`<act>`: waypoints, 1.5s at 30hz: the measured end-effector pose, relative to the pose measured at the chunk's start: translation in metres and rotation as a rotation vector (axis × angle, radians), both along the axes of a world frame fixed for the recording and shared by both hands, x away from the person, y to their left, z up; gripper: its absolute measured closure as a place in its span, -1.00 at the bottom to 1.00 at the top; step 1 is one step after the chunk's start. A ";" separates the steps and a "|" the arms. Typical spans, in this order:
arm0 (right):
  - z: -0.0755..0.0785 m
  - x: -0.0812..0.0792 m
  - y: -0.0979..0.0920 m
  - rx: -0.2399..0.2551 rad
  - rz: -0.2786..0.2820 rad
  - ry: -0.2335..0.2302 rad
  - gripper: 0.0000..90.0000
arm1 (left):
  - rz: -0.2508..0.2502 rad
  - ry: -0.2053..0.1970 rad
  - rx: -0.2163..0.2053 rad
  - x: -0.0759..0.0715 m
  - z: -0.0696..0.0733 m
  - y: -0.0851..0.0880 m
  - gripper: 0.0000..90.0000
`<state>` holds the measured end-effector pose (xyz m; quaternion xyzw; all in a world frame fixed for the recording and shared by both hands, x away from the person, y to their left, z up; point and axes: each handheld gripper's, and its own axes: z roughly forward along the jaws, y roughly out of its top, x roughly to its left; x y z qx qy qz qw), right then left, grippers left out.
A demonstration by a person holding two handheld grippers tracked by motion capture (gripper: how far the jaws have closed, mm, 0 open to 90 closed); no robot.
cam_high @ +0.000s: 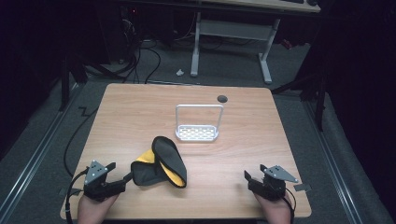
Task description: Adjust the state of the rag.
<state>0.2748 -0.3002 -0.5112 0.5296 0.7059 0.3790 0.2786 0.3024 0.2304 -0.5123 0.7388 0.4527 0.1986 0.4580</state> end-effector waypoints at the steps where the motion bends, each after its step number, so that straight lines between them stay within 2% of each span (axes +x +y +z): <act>1: 0.000 0.000 0.000 0.002 0.002 0.000 -0.34 | -0.002 0.003 -0.005 0.000 0.000 0.000 -0.49; 14: -0.002 -0.001 -0.001 -0.013 -0.002 0.014 -0.31 | -0.016 0.004 -0.008 -0.001 0.000 -0.001 -0.44; 21: -0.001 -0.004 0.010 -0.030 0.044 0.002 -0.27 | -0.019 0.003 -0.015 -0.003 0.000 -0.004 -0.42; 25: 0.002 -0.004 0.024 -0.044 0.078 0.001 -0.24 | -0.042 0.004 -0.003 -0.003 0.000 -0.007 -0.41; 27: 0.004 -0.003 0.037 -0.050 0.116 0.000 -0.23 | -0.047 0.008 -0.006 -0.002 0.000 -0.008 -0.39; 28: 0.004 -0.003 0.037 -0.050 0.116 0.000 -0.23 | -0.051 0.011 -0.008 -0.001 -0.001 -0.008 -0.39; 33: 0.006 -0.001 0.061 -0.079 0.187 0.016 -0.24 | -0.061 0.016 -0.012 -0.002 -0.002 -0.010 -0.38; 38: 0.008 0.002 0.079 -0.096 0.233 0.025 -0.24 | -0.070 0.008 -0.016 -0.004 0.000 -0.015 -0.37; 41: 0.010 0.002 0.092 -0.085 0.265 0.024 -0.24 | -0.081 0.009 -0.030 -0.005 0.000 -0.019 -0.37; 45: 0.016 0.002 0.118 -0.083 0.320 0.012 -0.22 | -0.109 0.000 -0.026 -0.009 0.002 -0.028 -0.37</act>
